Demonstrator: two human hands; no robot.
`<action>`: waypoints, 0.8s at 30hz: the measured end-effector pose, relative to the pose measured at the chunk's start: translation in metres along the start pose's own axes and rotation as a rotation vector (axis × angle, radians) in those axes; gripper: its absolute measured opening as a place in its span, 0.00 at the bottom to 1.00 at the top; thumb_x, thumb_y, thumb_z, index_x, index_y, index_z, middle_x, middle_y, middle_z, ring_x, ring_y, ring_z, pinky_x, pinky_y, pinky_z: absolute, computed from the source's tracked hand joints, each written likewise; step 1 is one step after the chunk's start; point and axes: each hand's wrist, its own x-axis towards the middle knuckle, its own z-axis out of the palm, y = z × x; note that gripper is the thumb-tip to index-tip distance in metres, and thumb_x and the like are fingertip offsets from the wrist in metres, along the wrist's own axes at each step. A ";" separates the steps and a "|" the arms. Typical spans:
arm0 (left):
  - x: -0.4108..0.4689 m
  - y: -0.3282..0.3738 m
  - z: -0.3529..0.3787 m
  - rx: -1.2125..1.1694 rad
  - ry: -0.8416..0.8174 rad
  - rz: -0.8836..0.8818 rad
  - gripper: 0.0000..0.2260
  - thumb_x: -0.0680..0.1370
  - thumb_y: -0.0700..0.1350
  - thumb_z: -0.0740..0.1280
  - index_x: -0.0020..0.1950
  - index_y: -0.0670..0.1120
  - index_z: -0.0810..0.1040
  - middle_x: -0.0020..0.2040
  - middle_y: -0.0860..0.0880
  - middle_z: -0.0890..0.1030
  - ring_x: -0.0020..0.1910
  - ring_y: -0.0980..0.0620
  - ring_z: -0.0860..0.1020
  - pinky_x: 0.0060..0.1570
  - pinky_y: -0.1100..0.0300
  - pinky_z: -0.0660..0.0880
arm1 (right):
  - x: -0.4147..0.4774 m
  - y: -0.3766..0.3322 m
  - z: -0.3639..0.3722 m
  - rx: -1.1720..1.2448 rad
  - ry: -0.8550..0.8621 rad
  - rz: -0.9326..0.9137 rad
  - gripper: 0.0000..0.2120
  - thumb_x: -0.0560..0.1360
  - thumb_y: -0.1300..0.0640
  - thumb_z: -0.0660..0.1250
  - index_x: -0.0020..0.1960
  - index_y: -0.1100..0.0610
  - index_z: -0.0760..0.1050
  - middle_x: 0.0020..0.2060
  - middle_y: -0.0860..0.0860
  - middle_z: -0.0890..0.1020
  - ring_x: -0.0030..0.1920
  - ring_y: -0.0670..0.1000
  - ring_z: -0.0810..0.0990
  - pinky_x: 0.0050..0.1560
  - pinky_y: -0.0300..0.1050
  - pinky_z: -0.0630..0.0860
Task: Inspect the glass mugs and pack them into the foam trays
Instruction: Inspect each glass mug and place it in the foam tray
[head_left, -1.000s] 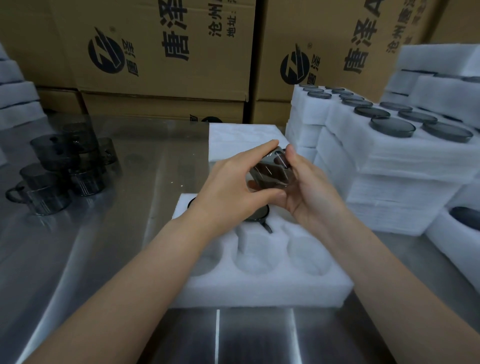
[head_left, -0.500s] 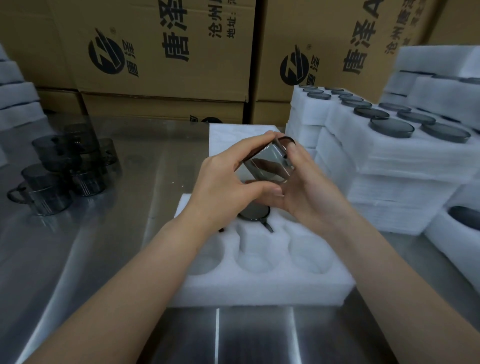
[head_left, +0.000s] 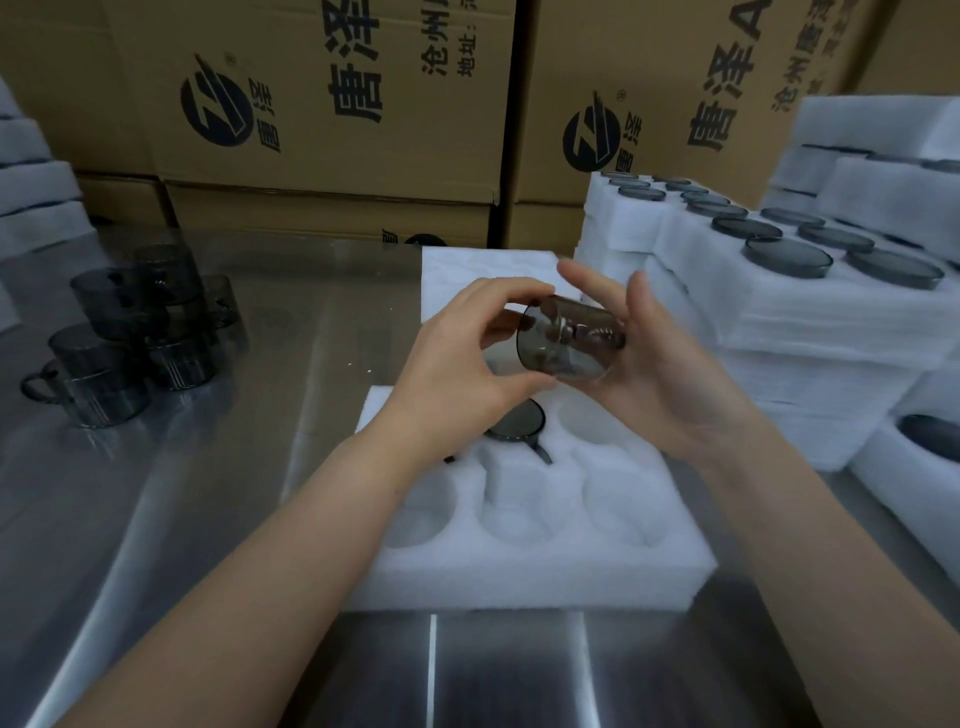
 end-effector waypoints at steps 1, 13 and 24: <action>0.000 0.001 0.001 0.052 -0.004 0.068 0.25 0.68 0.34 0.77 0.60 0.51 0.75 0.57 0.53 0.77 0.57 0.57 0.78 0.61 0.62 0.74 | 0.001 -0.001 0.001 -0.040 0.049 0.032 0.27 0.74 0.41 0.63 0.68 0.53 0.73 0.61 0.58 0.80 0.61 0.58 0.80 0.54 0.53 0.80; 0.002 -0.018 0.000 0.324 0.023 -0.172 0.12 0.75 0.37 0.67 0.51 0.55 0.75 0.53 0.58 0.77 0.52 0.58 0.76 0.48 0.65 0.72 | -0.017 -0.022 0.002 -0.996 0.196 0.077 0.16 0.66 0.54 0.76 0.50 0.44 0.75 0.46 0.47 0.77 0.32 0.42 0.76 0.30 0.37 0.75; 0.006 -0.026 -0.003 0.366 -0.006 -0.394 0.10 0.76 0.43 0.67 0.36 0.55 0.76 0.39 0.57 0.80 0.40 0.57 0.77 0.42 0.59 0.76 | -0.020 -0.009 0.008 -1.486 -0.027 0.284 0.15 0.73 0.52 0.65 0.58 0.46 0.67 0.53 0.49 0.67 0.60 0.51 0.64 0.63 0.49 0.66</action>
